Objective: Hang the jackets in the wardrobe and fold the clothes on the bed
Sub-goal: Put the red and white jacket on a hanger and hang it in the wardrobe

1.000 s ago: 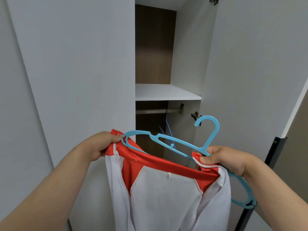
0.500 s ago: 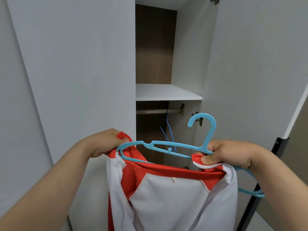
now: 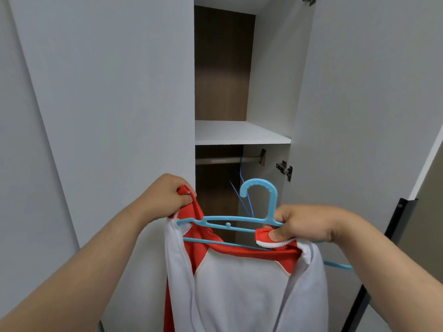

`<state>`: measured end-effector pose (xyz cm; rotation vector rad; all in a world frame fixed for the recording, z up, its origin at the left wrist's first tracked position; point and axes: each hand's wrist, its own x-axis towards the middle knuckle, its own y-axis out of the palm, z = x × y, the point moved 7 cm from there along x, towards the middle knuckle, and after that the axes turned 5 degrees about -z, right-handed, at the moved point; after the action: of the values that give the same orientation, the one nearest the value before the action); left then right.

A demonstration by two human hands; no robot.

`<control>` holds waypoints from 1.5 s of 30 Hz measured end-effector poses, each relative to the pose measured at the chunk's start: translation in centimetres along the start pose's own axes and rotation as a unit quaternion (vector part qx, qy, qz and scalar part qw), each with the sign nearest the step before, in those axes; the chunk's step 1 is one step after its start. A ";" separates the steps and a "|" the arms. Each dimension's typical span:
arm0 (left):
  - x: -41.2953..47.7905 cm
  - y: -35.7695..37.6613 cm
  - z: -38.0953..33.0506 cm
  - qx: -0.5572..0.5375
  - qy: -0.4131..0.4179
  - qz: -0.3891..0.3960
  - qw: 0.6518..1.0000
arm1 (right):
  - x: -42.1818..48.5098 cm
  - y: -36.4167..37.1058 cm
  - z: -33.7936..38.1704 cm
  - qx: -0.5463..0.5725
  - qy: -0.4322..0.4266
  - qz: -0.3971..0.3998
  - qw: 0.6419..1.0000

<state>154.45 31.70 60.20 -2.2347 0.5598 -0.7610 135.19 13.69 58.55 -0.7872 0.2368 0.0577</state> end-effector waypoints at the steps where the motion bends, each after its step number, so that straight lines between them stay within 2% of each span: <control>1: 0.1 0.2 -0.5 -0.027 0.000 -0.014 1.000 | 0.6 0.1 0.1 -0.017 -0.007 -0.008 1.000; 4: -0.2 1.2 -2.0 -0.085 0.009 -0.013 0.996 | 1.4 0.0 -0.1 -0.004 -0.027 -0.017 0.999; 7: -1.2 3.1 -2.6 -0.073 0.053 0.032 0.995 | 1.3 -0.6 -0.7 0.042 -0.044 -0.033 0.998; 11: -2.3 5.3 -2.0 0.031 0.086 0.081 0.992 | 1.6 -0.7 -1.7 0.062 -0.039 -0.027 0.997; 15: -2.1 6.1 -1.5 0.108 0.067 0.076 0.989 | 1.8 -0.5 -1.7 0.059 -0.018 -0.009 0.998; 20: -1.6 6.1 -1.4 0.103 0.048 0.075 0.991 | 2.1 -1.2 -0.7 -0.103 0.001 -0.046 0.994; 25: -1.3 6.5 -1.0 0.082 0.022 0.083 0.993 | 2.6 -2.4 -0.2 -0.316 0.014 -0.151 0.937; 32: -0.4 5.4 1.0 0.064 -0.015 0.053 0.996 | 2.5 -4.7 -1.7 -0.352 -0.036 -0.305 0.884; 34: -0.2 4.4 2.3 0.071 -0.016 0.035 0.997 | 2.2 -6.0 -2.7 -0.358 -0.033 -0.373 0.855; 36: 0.0 3.3 3.4 0.068 -0.009 0.003 0.998 | 1.5 -7.0 -3.4 -0.311 -0.037 -0.440 0.841; 39: 0.1 1.7 5.2 -0.019 -0.030 -0.022 0.999 | 1.3 -8.1 -5.3 -0.115 0.006 -0.469 0.876; 43: -0.6 1.0 6.8 -0.101 -0.074 0.032 0.992 | 1.6 -7.8 -8.2 0.139 0.071 -0.437 0.886; 45: -0.8 0.6 6.9 -0.113 -0.069 0.040 0.990 | 2.1 -6.9 -9.2 0.280 0.099 -0.402 0.866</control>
<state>158.33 35.13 55.45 -2.4340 0.6922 -0.5196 136.43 2.20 56.62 -0.2569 0.0919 -0.8558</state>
